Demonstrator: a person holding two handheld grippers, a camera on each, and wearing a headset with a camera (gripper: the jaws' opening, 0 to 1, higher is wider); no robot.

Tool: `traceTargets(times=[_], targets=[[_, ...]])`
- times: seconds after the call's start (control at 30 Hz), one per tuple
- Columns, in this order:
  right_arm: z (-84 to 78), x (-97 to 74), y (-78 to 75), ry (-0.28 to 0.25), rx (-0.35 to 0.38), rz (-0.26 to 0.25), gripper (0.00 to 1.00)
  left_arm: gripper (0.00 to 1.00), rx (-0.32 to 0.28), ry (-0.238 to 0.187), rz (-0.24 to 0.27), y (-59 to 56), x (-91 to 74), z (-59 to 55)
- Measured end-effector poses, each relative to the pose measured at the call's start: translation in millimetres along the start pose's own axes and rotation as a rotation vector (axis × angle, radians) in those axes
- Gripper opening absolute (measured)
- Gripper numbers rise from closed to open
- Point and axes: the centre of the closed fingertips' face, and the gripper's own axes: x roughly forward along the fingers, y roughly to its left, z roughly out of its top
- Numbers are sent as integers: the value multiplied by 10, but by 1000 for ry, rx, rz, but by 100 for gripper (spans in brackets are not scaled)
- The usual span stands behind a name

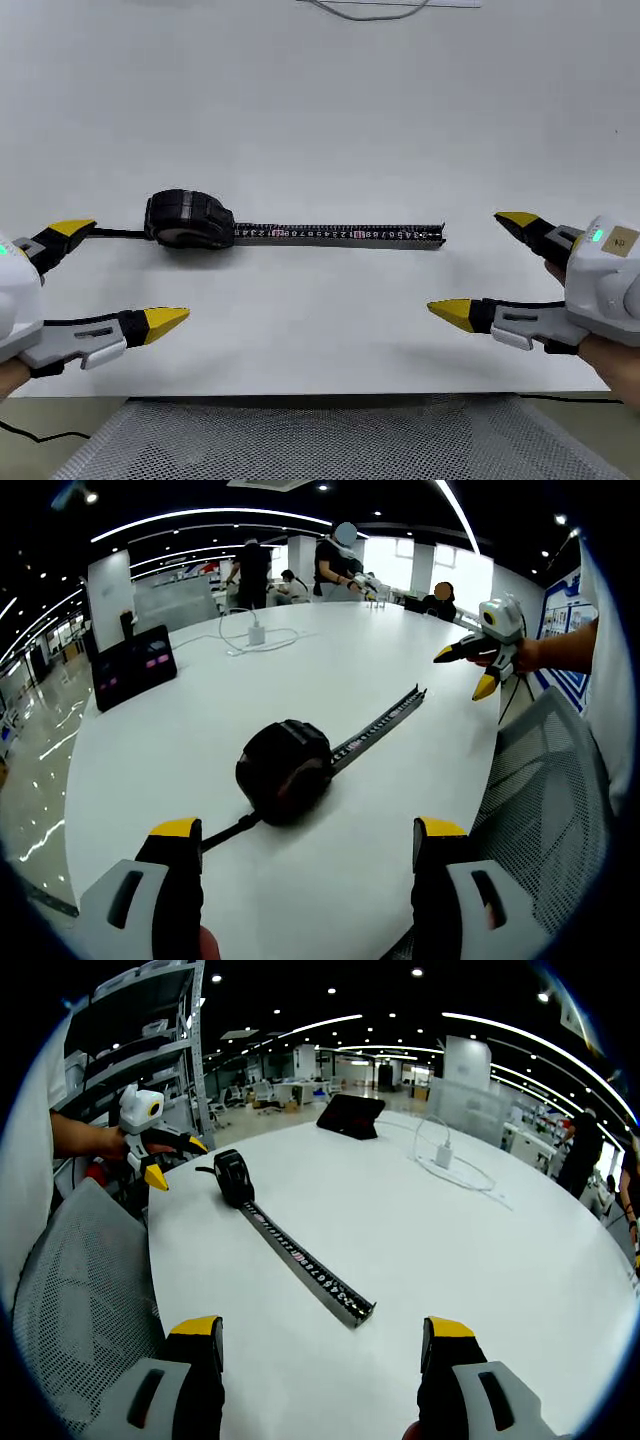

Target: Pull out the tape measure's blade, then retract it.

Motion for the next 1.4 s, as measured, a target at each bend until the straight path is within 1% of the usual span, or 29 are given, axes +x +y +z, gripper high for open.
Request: traceTargets(times=[0.17, 0.27, 0.33, 0.4, 0.47, 0.53, 0.57, 0.67, 0.77, 0.9, 0.97, 1.03, 1.27, 1.4], targets=[[-53, -2, -42, -7, 5, -17, 80, 84, -18, -1, -4, -67, 3, -52], [-91, -6, -39, -10, 21, -16, 81, 84, -29, -2, -12, -106, 5, -85], [-109, -8, -1, -7, 24, -9, 83, 85, -31, 0, -17, -123, 0, -106], [-129, -12, 40, 1, 25, -5, 83, 86, -49, -6, -22, -131, -9, -112], [-136, -22, 59, 4, 28, -3, 84, 88, -55, -7, -23, -139, -17, -120], [-133, -25, 91, -2, 36, 2, 86, 88, -65, -7, -25, -152, -27, -137], [-141, -20, 108, -1, 44, 13, 87, 89, -68, -6, -28, -165, -31, -147], [-146, -26, 126, -3, 44, 14, 89, 90, -74, 1, -36, -212, -48, -182], [-144, -49, 155, -3, 47, 14, 91, 94, -88, 1, -39, -242, -60, -204], [-166, -76, 159, 0, 53, 12, 94, 96, -111, -3, -37, -259, -77, -217], [-181, -89, 153, 0, 55, 10, 95, 97, -128, -10, -44, -275, -80, -208], [-184, -97, 160, -2, 60, 9, 98, 98, -130, -14, -47, -280, -84, -197], [-223, -148, 232, 12, 61, 25, 99, 98, -148, -15, -48, -271, -107, -201], [-262, -168, 233, 18, 62, 27, 99, 98, -157, -11, -44, -272, -125, -220]])
